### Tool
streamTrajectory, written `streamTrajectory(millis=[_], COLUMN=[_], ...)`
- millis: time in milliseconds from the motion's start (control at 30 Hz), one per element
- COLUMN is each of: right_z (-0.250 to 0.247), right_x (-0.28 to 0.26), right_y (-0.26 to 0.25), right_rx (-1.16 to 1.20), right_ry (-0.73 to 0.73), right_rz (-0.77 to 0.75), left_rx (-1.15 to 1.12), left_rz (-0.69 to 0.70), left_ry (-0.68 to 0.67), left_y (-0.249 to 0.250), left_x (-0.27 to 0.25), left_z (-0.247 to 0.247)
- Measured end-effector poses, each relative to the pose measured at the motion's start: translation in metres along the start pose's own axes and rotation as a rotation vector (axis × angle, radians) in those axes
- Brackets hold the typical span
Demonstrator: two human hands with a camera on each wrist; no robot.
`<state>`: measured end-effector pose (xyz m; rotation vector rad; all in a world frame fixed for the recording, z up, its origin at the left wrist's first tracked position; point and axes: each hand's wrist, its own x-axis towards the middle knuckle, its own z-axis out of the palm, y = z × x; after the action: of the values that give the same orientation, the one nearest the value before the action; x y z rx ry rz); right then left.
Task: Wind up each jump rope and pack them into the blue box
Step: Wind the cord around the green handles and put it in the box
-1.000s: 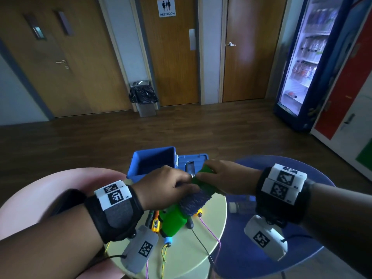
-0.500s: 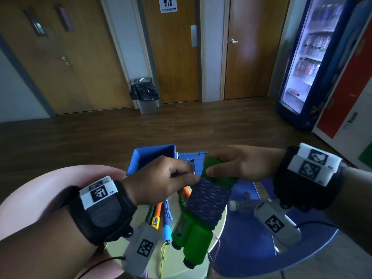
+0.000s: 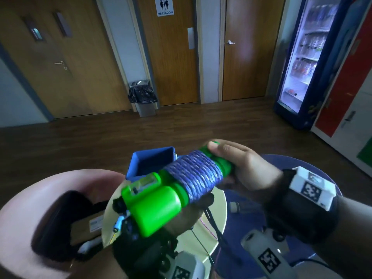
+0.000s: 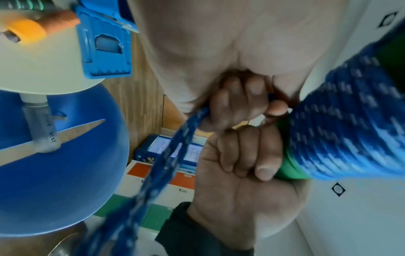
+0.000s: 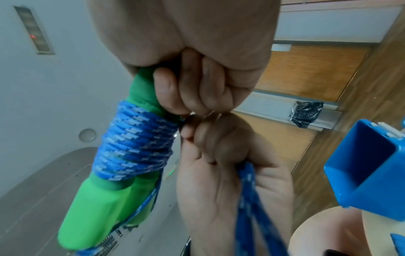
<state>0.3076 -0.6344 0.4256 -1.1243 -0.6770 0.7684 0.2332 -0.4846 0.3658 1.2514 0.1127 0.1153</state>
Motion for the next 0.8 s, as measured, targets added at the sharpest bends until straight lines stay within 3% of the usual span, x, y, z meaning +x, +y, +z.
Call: streamTrajectory(millis=[100,200,333,400,433,467,500,533,600,667,700,767,800], right_z=[0.007,0.014,0.019,0.019,0.019,0.019,0.018,0.018,0.017,0.016,0.015,0.011,0.009], right_x=[0.008,0.017,0.032,0.038,0.041,0.044,0.046,0.048,0.050,0.051,0.052,0.054,0.055], right_y=[0.006,0.009,0.017,0.022,0.025,0.028,0.030,0.032,0.035,0.037,0.039,0.041,0.042], right_rx=[0.007,0.020,0.048,0.031,0.018,-0.002,-0.032,-0.069,-0.136,-0.181,-0.213,-0.296,-0.335], right_ry=[0.124,0.234,0.361,0.400,0.409,0.422,0.440,0.459,0.489,0.509,0.519,0.550,0.568], right_rz=[0.026,0.066,0.147,0.187,0.199,0.211,0.220,0.225,0.219,0.207,0.197,0.158,0.138], left_rx=[-0.260,-0.225,0.146,0.156,0.056,0.215,0.500,0.629,0.526,0.433,0.430,0.394,0.372], left_rz=[-0.004,0.101,0.151,0.176,0.106,0.121,0.248,0.310,0.172,0.122,0.074,0.124,0.131], left_ry=[0.029,0.138,0.190,0.317,0.214,0.162,0.214,0.221,0.123,0.231,0.194,0.182,0.261], left_y=[-0.001,0.005,-0.004,-0.010,-0.011,-0.015,-0.026,-0.024,-0.019,-0.018,-0.015,-0.024,-0.027], left_x=[-0.003,0.004,0.008,0.015,0.019,0.023,0.023,0.022,0.025,0.027,0.025,0.024,0.025], left_z=[0.023,0.027,0.020,0.013,0.006,-0.002,-0.009,-0.009,-0.006,-0.005,-0.007,-0.012,-0.008])
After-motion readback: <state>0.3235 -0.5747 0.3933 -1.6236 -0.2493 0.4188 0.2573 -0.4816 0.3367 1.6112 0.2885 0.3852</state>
